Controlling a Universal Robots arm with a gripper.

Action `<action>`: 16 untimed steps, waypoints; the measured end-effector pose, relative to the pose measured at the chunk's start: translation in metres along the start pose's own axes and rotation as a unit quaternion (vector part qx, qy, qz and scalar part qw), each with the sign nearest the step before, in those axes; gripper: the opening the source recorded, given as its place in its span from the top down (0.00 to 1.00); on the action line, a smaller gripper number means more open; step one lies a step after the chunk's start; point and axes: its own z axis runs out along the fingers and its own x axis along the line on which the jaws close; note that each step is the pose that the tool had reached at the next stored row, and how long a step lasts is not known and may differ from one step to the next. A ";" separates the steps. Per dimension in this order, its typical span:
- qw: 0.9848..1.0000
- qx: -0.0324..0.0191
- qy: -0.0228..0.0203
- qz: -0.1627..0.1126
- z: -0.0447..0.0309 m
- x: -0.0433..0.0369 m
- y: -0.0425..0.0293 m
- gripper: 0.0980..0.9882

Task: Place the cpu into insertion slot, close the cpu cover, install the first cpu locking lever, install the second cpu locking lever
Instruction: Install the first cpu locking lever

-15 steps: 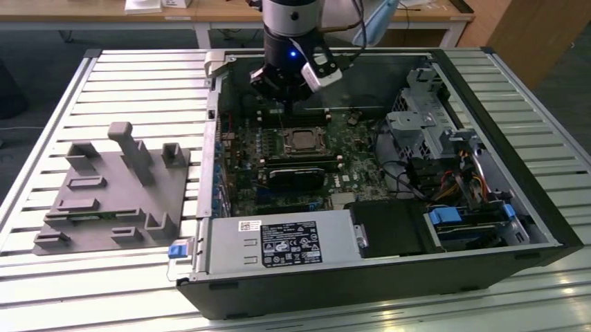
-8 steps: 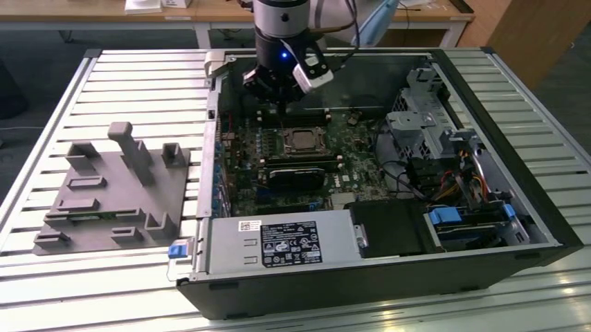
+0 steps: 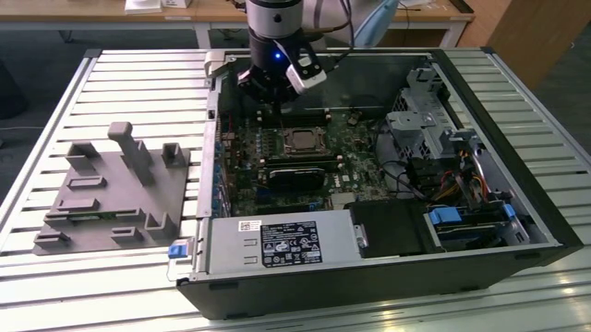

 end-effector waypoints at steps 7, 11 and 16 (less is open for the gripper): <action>1.000 0.000 0.000 0.000 0.0024 0.0057 0.0072 0.98; 1.000 0.000 0.000 0.000 0.0049 0.0060 0.0137 0.98; 1.000 0.000 0.000 0.000 0.0071 0.0055 0.0204 0.98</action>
